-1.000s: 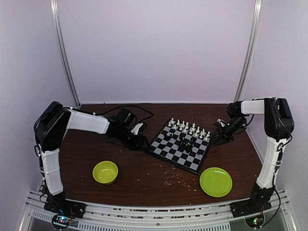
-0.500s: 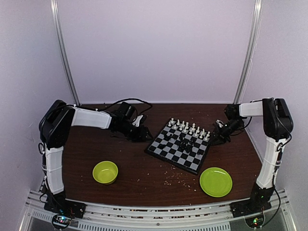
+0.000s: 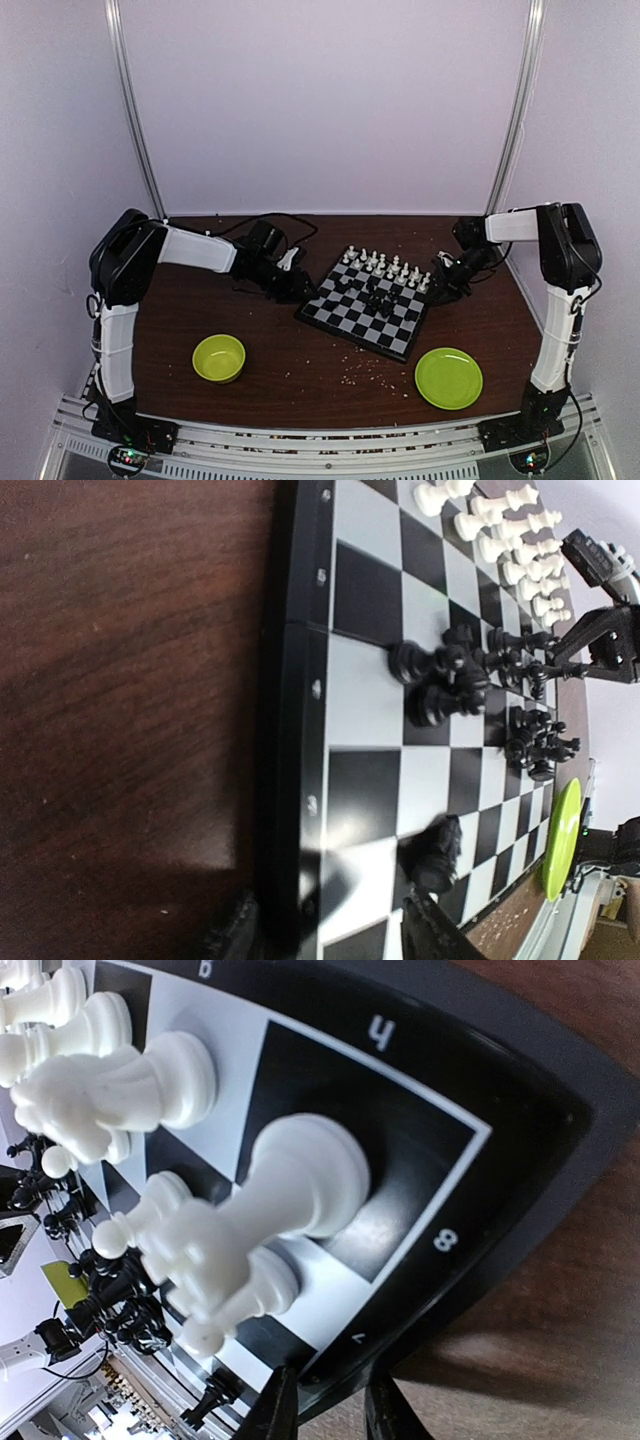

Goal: Set up the chess pieces on the board
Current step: Adjust the chessboard at the center of the board.

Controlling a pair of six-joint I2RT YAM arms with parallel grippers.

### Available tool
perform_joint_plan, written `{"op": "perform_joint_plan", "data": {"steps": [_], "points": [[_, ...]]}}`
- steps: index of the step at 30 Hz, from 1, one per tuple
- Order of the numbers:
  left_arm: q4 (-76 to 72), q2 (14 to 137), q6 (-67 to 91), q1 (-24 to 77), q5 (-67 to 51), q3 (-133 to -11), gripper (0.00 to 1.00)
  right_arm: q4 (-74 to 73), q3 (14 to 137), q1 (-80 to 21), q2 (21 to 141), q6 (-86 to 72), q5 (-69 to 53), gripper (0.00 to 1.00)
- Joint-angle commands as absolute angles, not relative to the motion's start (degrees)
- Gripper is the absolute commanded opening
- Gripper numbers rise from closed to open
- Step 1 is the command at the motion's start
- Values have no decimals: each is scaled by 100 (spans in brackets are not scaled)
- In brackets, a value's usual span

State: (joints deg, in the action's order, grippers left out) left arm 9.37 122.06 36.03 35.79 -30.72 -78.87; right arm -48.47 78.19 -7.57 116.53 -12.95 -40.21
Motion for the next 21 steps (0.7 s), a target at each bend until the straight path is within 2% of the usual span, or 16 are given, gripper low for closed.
{"op": "perform_joint_plan", "data": {"steps": [1, 21], "points": [[575, 12139, 3739, 3736, -3270, -7559, 48, -4940, 8146, -1100, 11917, -1075, -4015, 21], [279, 10463, 4159, 4149, -2328, -5674, 47, -4867, 8365, -1925, 12154, -1085, -4459, 21]]}}
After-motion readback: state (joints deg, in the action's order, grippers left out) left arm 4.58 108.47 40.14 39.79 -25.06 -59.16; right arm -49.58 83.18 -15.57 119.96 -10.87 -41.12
